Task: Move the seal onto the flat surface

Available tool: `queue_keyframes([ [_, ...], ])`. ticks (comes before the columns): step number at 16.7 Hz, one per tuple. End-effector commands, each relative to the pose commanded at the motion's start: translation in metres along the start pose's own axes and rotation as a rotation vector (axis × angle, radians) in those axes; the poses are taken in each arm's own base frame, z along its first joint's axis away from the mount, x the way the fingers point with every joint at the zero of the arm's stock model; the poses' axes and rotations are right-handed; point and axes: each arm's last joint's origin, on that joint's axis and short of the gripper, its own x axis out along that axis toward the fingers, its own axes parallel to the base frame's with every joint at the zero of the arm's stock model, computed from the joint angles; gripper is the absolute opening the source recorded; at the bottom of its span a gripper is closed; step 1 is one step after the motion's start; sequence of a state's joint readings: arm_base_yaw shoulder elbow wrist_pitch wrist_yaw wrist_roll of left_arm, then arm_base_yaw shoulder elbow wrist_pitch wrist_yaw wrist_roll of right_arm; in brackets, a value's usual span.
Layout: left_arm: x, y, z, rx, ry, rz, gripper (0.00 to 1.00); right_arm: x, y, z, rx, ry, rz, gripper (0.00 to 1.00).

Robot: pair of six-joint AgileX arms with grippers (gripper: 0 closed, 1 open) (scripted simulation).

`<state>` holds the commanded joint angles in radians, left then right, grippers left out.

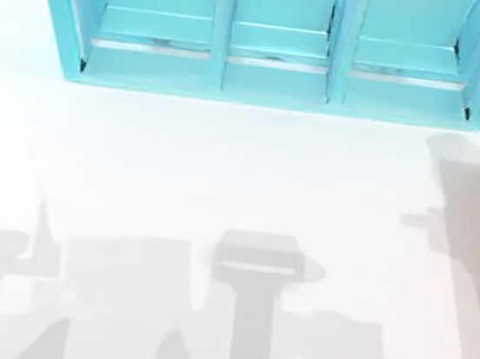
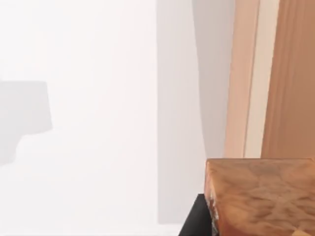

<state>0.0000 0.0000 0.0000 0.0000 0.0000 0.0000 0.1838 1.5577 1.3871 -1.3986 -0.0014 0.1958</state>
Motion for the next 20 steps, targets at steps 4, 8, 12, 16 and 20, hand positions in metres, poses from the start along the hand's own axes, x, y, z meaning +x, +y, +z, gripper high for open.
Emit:
queue_keyframes([
  [4, 0.0, 0.0, 0.0, 0.0, 0.0, 0.0, 1.0, 0.002, 0.0, 0.002, 0.005, 0.004, 0.0, 0.0],
  [8, 0.0, 0.0, 0.0, 0.0, 0.0, 0.0, 1.0, 0.015, 0.028, 0.027, 0.007, -0.007, -0.005, 0.0],
  [12, 0.0, 0.0, 0.0, 0.0, 0.0, 0.0, 1.0, 0.062, 0.073, 0.064, 0.007, 0.04, -0.027, 0.0],
  [16, 0.0, 0.0, 0.0, 0.0, 0.0, 0.0, 1.0, 0.104, 0.125, 0.085, 0.006, 0.029, -0.02, 0.0],
  [20, 0.0, 0.0, 0.0, 0.0, 0.0, 0.0, 1.0, 0.11, 0.144, 0.088, 0.005, -0.001, -0.003, 0.0],
])
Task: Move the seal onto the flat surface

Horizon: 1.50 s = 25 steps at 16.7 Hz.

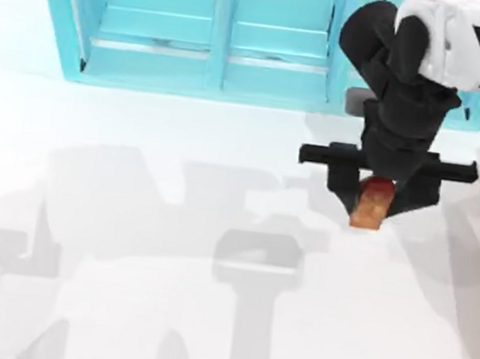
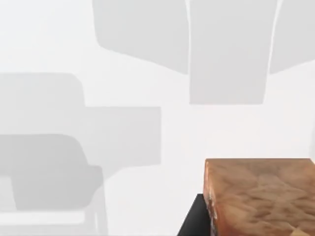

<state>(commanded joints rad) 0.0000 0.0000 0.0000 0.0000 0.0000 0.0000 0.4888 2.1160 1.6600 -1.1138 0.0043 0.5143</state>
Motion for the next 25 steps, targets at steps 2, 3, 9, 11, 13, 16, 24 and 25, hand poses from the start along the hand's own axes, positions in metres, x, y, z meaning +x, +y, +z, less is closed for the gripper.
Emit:
queue_keyframes([
  [2, 0.0, 0.0, 0.0, 0.0, 0.0, 0.0, 1.0, 0.0, -0.002, 0.0, 0.005, 0.004, 0.0, 0.0],
  [3, 0.0, 0.0, 0.0, 0.0, 0.0, 0.0, 1.0, 0.001, -0.002, 0.0, 0.005, 0.004, 0.0, 0.0],
  [9, 0.0, 0.0, 0.0, 0.0, 0.0, 0.0, 1.0, 0.026, 0.0, 0.001, 0.002, -0.001, 0.001, 0.0],
  [11, 0.0, 0.0, 0.0, 0.0, 0.0, 0.0, 1.0, 0.037, 0.0, 0.0, 0.001, 0.0, 0.0, 0.0],
  [13, 0.0, 0.0, 0.0, 0.0, 0.0, 0.0, 1.0, 0.044, 0.0, 0.0, 0.0, 0.001, 0.0, 0.0],
  [16, 0.0, 0.0, 0.0, 0.0, 0.0, 0.0, 1.0, 0.045, 0.0, 0.0, 0.0, 0.0, 0.0, 0.0],
  [24, 0.0, 0.0, 0.0, 0.0, 0.0, 0.0, 1.0, 0.045, 0.0, 0.0, 0.0, 0.0, 0.0, 0.53],
  [25, 0.0, 0.0, 0.0, 0.0, 0.0, 0.0, 1.0, 0.045, 0.0, 0.0, 0.0, 0.0, 0.0, 0.6],
])
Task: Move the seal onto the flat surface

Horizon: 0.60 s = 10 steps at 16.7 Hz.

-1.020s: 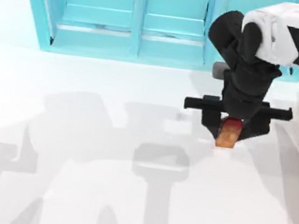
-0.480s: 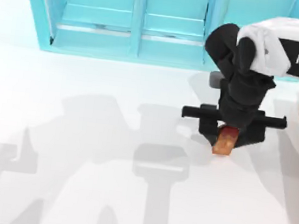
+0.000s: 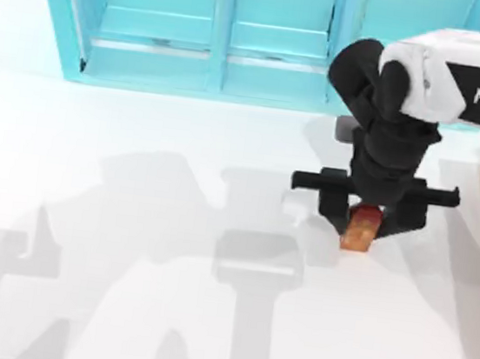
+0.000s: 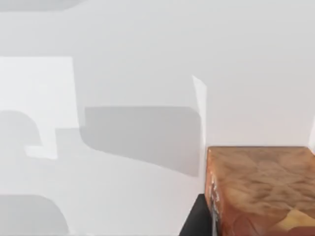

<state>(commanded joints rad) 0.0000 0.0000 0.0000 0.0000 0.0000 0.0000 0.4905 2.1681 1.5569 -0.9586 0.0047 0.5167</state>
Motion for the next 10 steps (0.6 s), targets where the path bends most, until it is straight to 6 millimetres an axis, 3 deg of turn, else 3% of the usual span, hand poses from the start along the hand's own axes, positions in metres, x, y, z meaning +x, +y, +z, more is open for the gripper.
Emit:
queue_keyframes([
  [5, 0.0, 0.0, 0.0, 0.0, 0.0, 0.0, 1.0, 0.0, 0.0, 0.0, 0.0, 0.0, 0.0, 0.98],
  [10, 0.0, 0.0, 0.0, 0.0, 0.0, 0.0, 1.0, 0.0, 0.0, 0.0, 0.0, 0.0, 0.0, 1.0],
])
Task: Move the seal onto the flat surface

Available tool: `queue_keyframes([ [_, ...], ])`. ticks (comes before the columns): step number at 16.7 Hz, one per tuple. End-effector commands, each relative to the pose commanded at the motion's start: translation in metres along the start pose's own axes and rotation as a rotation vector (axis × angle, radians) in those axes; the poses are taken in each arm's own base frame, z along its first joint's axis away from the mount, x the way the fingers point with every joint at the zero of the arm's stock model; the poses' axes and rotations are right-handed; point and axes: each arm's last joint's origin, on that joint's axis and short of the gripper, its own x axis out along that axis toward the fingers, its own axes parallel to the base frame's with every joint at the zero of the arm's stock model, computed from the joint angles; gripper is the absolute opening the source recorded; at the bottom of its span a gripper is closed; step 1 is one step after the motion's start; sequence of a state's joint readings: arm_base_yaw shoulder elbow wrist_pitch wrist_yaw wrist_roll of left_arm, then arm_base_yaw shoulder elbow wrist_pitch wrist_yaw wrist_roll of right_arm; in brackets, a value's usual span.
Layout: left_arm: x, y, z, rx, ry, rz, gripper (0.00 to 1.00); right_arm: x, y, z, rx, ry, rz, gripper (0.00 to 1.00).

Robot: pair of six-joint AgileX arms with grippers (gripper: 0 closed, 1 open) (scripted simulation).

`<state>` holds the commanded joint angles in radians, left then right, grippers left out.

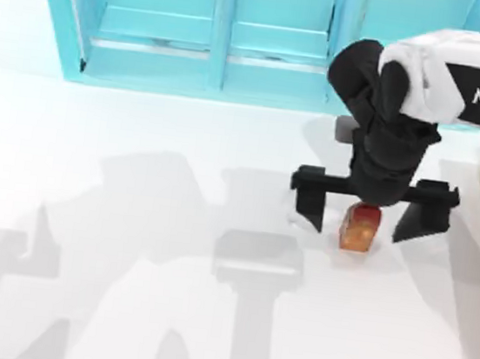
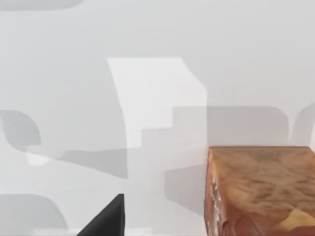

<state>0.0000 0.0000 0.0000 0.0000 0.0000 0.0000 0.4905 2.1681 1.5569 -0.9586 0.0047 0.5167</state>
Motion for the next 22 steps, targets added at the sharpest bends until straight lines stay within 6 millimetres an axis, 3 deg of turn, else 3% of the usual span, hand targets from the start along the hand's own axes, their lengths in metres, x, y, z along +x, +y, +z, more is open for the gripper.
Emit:
queue_keyframes([
  [5, 0.0, 0.0, 0.0, 0.0, 0.0, 0.0, 1.0, -0.001, -0.001, 0.001, 0.002, 0.0, 0.0, 1.0],
  [8, 0.0, 0.0, 0.0, 0.0, 0.0, 0.0, 1.0, -0.014, 0.002, 0.004, 0.002, 0.005, -0.003, 1.0],
  [18, 0.0, 0.0, 0.0, 0.0, 0.0, 0.0, 1.0, -0.132, 0.002, 0.005, 0.002, 0.005, -0.003, 1.0],
  [22, 0.0, 0.0, 0.0, 0.0, 0.0, 0.0, 1.0, -0.15, -0.001, 0.001, 0.002, 0.0, 0.0, 1.0],
])
